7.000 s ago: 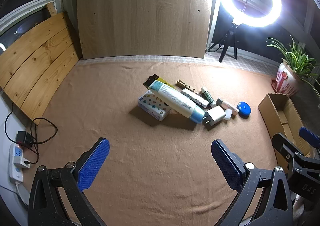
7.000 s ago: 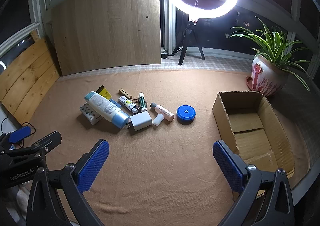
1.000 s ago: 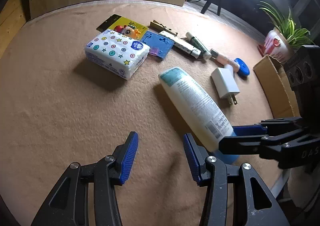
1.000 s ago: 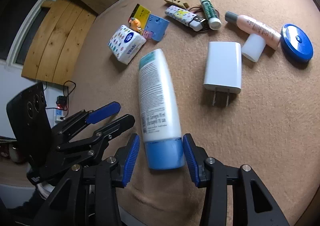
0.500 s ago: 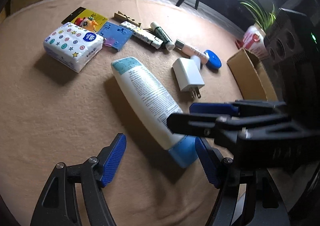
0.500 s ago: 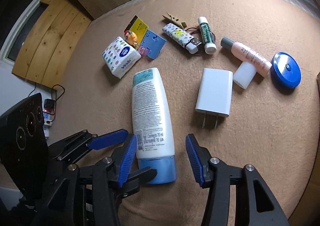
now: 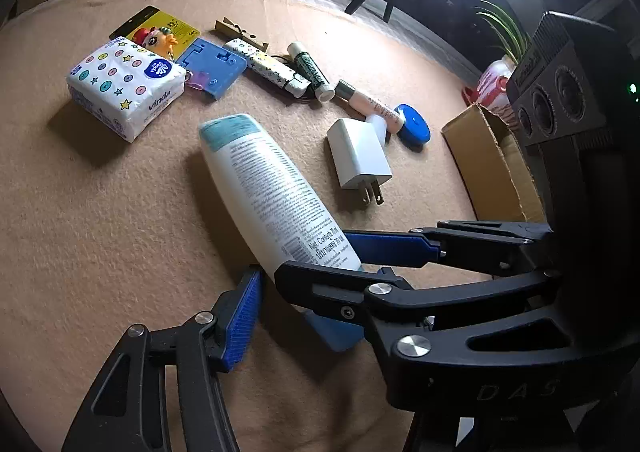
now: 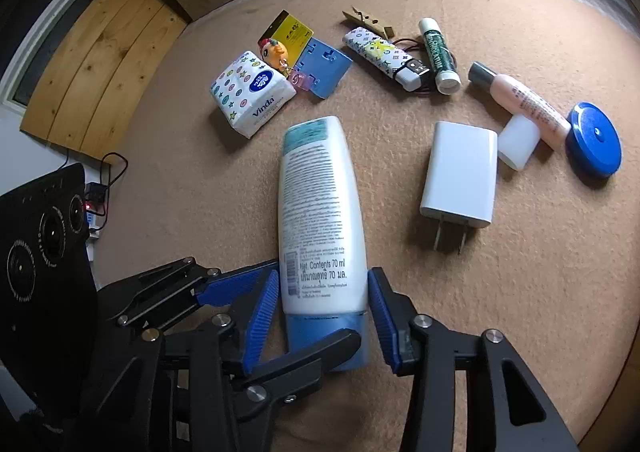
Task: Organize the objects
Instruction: 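Carry the lotion tube in the right tool and drop it into the cardboard box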
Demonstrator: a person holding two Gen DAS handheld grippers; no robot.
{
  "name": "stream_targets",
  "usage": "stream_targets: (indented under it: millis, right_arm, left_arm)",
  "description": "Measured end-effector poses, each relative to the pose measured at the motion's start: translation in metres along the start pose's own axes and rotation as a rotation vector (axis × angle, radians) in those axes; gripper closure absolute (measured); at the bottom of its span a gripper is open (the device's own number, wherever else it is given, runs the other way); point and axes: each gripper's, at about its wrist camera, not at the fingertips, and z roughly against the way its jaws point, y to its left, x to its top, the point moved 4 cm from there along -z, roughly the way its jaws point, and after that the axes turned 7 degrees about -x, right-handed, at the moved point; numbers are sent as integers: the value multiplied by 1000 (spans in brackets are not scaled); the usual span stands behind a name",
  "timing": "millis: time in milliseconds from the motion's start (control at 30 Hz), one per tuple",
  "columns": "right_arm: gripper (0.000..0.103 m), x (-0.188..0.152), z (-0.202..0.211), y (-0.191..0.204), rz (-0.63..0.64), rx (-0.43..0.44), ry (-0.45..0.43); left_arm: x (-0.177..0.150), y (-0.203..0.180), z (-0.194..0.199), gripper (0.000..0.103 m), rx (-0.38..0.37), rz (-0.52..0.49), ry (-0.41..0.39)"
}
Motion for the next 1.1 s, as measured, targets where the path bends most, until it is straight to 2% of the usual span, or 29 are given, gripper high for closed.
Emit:
stream_targets:
  millis: [167, 400, 733, 967, 1100]
  right_arm:
    - [62, -4, 10, -4, -22, -5, -29]
    - [62, -13, 45, -15, -48, -35, -110]
    - [62, -37, 121, -75, -152, -96, -249]
    - [62, -67, 163, -140, -265, -152, -311]
    - [62, -80, 172, -167, -320, -198, -323]
  left_arm:
    - [-1, -8, 3, 44, -16, 6, -9]
    - [6, -46, 6, 45, -19, -69, -36]
    - [19, -146, -12, 45, -59, -246, -41]
    - [24, -226, -49, 45, -120, -363, 6]
    - [18, -259, -73, 46, -142, -407, 42]
